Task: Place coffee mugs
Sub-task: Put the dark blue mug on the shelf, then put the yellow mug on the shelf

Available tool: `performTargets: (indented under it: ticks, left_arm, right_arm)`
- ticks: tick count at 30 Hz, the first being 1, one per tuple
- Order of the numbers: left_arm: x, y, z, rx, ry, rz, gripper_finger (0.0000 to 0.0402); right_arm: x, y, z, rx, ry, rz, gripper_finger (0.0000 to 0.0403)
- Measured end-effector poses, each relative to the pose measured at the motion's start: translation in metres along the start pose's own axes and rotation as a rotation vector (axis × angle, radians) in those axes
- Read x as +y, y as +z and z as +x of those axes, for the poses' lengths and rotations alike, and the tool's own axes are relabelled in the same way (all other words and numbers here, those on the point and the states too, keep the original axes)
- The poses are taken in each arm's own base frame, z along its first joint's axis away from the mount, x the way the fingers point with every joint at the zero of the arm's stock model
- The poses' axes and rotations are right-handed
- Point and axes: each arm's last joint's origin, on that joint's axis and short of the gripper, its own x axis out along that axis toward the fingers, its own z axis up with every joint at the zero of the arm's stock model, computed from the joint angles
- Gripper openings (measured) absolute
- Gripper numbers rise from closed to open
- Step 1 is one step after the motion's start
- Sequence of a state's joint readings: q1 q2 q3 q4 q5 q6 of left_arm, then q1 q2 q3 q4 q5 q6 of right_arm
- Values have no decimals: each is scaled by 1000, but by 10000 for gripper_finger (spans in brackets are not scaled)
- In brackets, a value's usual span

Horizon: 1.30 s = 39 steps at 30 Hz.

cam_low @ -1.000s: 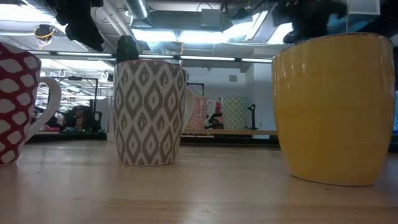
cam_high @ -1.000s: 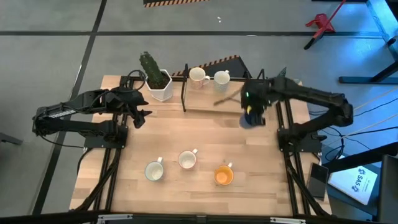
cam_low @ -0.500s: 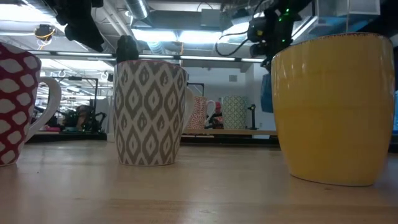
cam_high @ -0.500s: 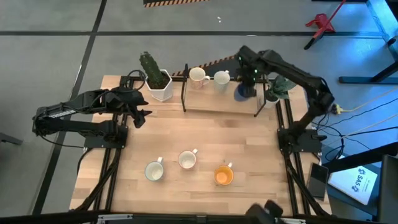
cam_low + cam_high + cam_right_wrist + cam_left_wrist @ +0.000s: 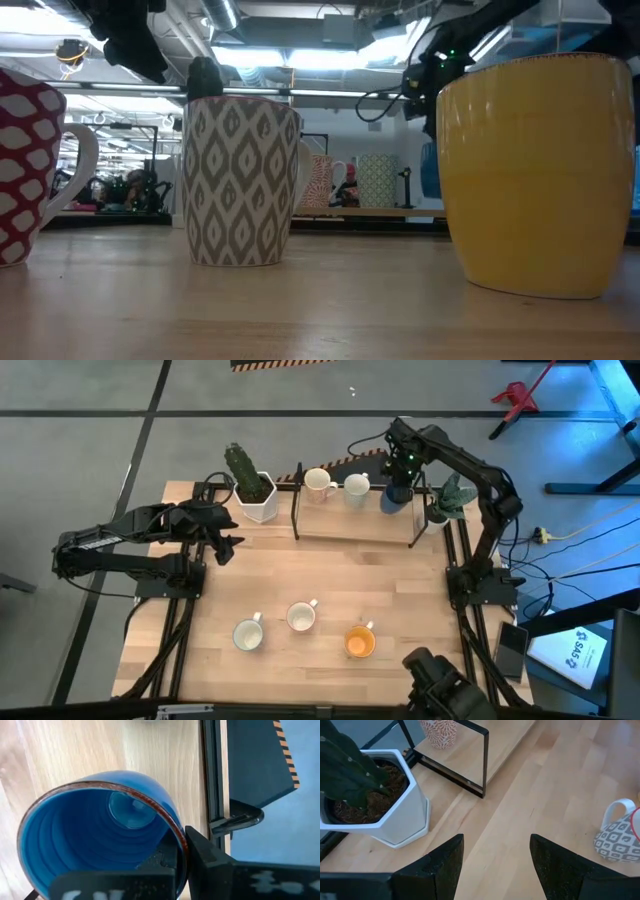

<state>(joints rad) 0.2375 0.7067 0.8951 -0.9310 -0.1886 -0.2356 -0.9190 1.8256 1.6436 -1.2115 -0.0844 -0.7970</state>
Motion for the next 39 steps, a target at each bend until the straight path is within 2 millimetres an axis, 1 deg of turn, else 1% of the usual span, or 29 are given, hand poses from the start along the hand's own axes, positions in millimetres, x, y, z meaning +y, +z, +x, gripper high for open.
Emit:
performTargets:
  ticks: [8,13,16,30,32,34,39]
  left_arm:
    - [0,0,0,-2,10,-1,222]
    - [0,0,0,-2,10,-1,222]
    - [0,0,0,-2,11,-1,222]
    - [1,0,0,-7,30,-1,222]
    - [1,0,0,-7,30,-1,222]
    - [1,0,0,-7,30,-6,222]
    - [1,0,0,-7,29,-20,222]
  right_arm:
    - [-9,-4,12,38,5,8,0]
    - [-11,-2,19,49,7,-2,0]
    - [-12,-2,20,68,-6,-2,5]
    - [-18,2,20,57,-97,-6,98]
    - [-19,4,14,47,-105,-6,110]
    - [-22,8,3,15,-124,-8,121]
    - [-23,21,-38,-70,-165,-16,135]
